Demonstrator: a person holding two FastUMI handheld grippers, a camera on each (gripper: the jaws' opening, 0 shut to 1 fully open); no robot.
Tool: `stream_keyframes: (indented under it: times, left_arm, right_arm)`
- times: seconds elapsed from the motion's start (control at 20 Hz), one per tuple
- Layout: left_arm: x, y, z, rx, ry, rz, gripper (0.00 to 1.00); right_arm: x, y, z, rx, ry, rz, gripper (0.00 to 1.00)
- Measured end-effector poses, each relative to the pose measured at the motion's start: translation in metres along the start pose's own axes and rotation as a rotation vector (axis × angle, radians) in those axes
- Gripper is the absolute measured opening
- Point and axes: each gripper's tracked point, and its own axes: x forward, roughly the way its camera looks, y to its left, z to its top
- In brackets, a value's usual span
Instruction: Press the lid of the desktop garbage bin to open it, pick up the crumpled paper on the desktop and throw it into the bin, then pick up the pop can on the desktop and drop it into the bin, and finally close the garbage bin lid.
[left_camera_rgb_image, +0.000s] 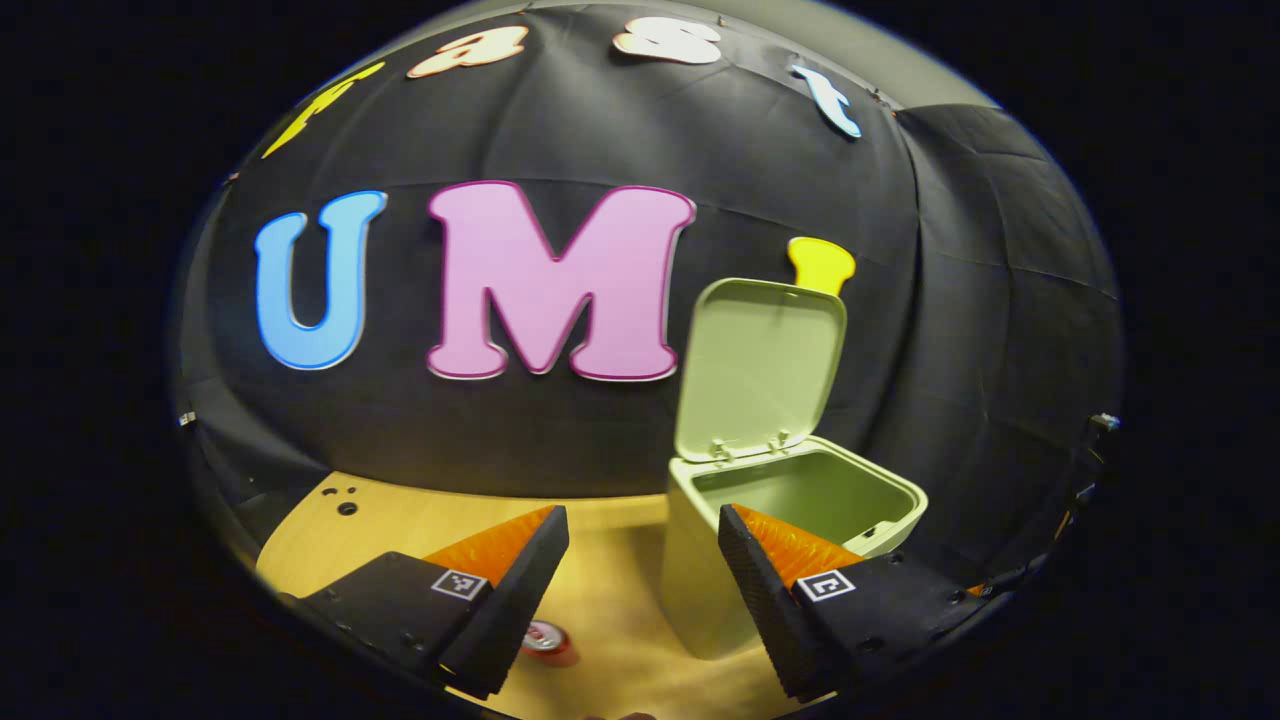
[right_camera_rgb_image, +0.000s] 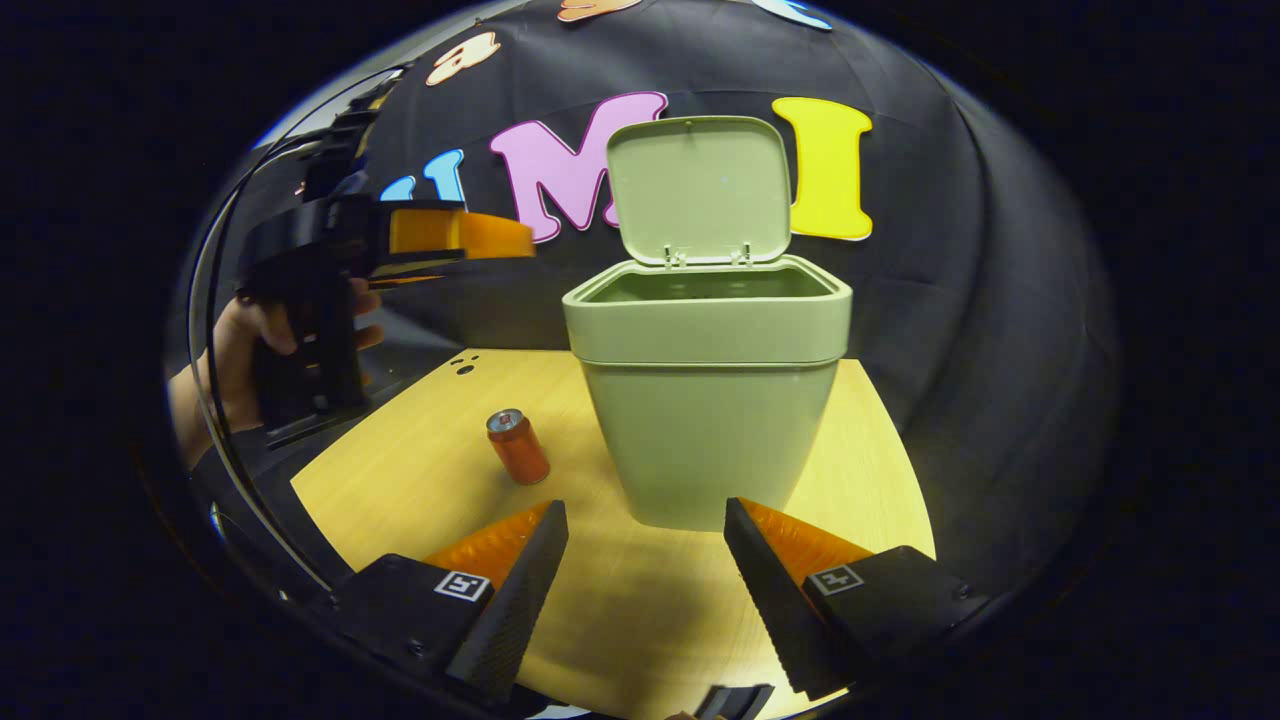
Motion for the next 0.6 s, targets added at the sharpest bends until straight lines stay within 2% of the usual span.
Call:
stream_keyframes:
  times: [0.2, 0.4, 0.6]
  left_arm:
    - [-0.033, 0.068, -0.022, -0.007, 0.029, 0.060, 0.97]
    - [-0.061, 0.124, -0.058, -0.023, 0.085, 0.104, 0.96]
    - [-0.087, 0.168, -0.101, -0.090, 0.158, 0.140, 0.96]
  right_arm:
    - [0.018, 0.045, 0.006, 0.032, 0.023, 0.040, 0.99]
    - [0.043, 0.086, 0.003, -0.022, 0.040, 0.054, 0.99]
    - [0.077, 0.127, -0.002, 0.019, 0.062, 0.076, 0.99]
